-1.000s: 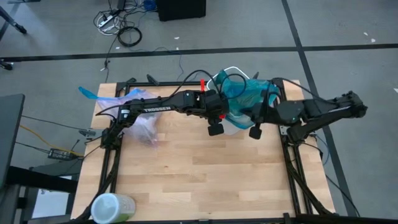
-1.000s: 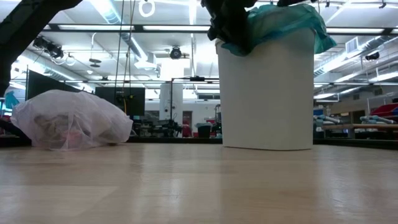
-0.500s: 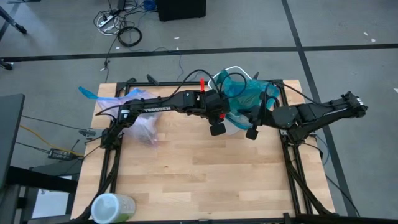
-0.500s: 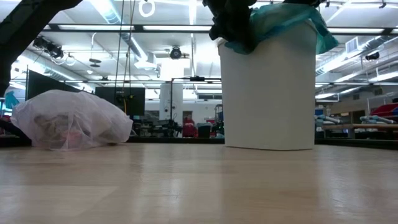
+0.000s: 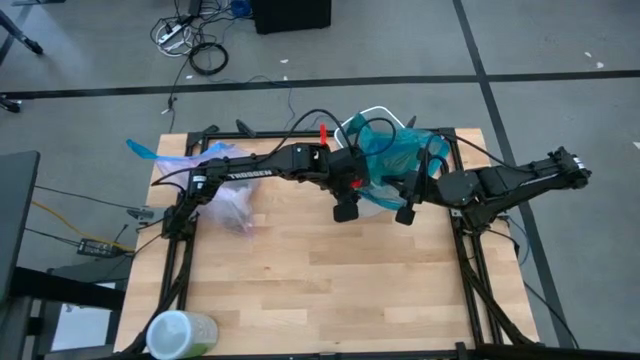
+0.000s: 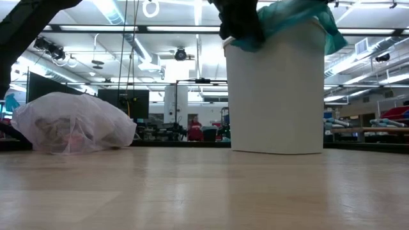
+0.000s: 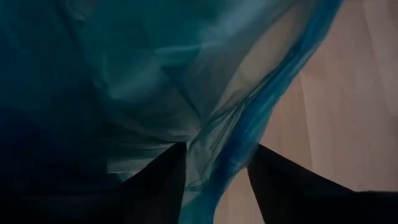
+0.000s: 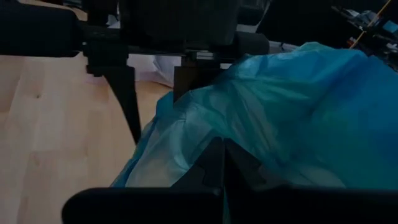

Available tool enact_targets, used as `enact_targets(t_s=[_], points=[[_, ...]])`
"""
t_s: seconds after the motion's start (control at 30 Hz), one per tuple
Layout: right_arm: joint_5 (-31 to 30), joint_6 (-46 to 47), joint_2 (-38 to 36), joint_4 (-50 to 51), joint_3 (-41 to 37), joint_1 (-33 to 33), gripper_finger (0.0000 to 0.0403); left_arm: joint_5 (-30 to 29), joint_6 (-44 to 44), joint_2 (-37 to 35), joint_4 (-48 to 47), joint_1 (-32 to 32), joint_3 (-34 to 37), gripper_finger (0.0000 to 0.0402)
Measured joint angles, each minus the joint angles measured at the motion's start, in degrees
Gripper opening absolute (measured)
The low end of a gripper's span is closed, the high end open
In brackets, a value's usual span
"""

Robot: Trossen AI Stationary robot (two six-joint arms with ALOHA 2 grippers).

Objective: Place trash/remove bag and relplace
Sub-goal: Put the blue trash bag into the white trash bin

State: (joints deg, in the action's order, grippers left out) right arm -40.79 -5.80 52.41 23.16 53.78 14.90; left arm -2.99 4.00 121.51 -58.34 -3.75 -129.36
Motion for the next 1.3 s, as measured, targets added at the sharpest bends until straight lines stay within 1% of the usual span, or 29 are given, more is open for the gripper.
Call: enact_targets(t_s=[0.1,0.2,0.33,0.67,0.8,0.97,1.1,1.17,1.2,1.23,1.3], points=[[0.41,0.11,0.02,0.02,-0.02,0.00,0.0000,0.66,1.51,0.00,0.01,0.00,0.00,0.0198],[0.45,0.18,0.03,0.04,-0.02,0.00,0.0000,0.35,0.41,-0.01,0.31,0.02,0.00,0.0220],[0.45,0.15,0.04,0.09,-0.02,0.00,0.0000,0.29,-0.03,-0.70,-0.59,0.24,0.00,0.0233],[0.46,0.19,0.06,1.13,-0.07,-0.11,0.0000,0.27,-1.26,-3.13,-1.83,0.78,0.00,0.0234],[0.45,0.21,0.06,1.14,-0.07,-0.11,0.0000,1.85,-1.28,-3.15,-2.27,1.24,0.02,0.0234],[0.45,0.24,0.06,1.05,-0.07,-0.11,0.0000,2.12,-1.75,-3.53,-1.86,1.64,0.02,0.0234],[0.45,0.10,0.06,0.36,-0.07,-0.11,0.0000,1.95,-3.32,-4.41,-2.87,2.13,-3.75,0.0234],[0.44,-1.09,0.04,-1.13,-0.05,-0.11,0.0000,1.14,-4.07,-5.28,-2.37,2.47,-5.75,0.0234],[0.47,-2.23,0.04,-1.71,0.11,-0.11,0.0000,0.66,-4.24,-6.34,-1.28,2.70,-5.40,0.0234],[0.45,-3.69,0.04,-2.65,0.43,-0.04,0.0000,-0.43,-4.21,-7.29,-0.37,2.85,-5.07,0.0234],[0.54,-6.56,-0.09,-3.69,1.07,0.13,0.0000,-4.55,-3.99,-8.74,0.21,3.18,-5.09,0.0234]])
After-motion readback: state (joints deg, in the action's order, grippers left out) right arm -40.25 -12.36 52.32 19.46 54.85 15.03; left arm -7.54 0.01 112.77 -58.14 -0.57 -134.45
